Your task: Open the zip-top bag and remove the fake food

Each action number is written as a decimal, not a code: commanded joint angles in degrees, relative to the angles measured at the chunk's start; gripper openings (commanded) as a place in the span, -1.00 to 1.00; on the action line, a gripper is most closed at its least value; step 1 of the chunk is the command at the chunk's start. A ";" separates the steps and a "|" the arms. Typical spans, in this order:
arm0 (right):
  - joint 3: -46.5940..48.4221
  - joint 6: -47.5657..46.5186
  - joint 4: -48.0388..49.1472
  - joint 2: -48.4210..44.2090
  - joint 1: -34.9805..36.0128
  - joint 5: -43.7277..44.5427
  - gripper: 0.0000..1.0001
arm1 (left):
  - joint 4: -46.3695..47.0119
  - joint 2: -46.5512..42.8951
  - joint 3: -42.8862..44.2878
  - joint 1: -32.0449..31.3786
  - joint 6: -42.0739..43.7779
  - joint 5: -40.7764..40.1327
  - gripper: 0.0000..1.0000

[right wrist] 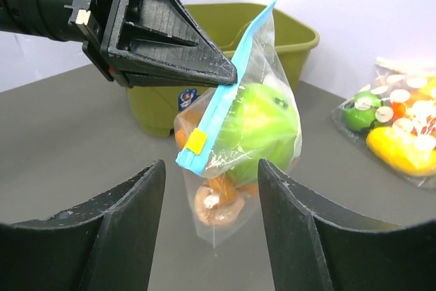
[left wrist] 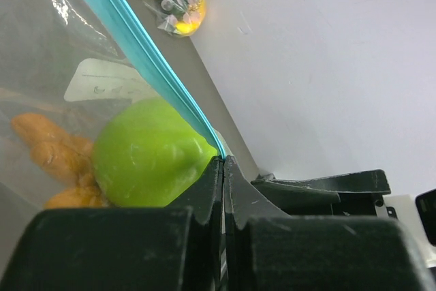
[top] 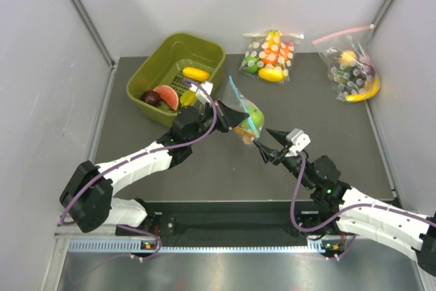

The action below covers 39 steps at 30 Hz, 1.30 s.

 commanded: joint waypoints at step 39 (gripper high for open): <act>19.52 -1.69 -32.92 2.77 1.52 -18.33 -1.00 | -12.56 -15.96 2.05 -0.08 41.93 15.77 0.45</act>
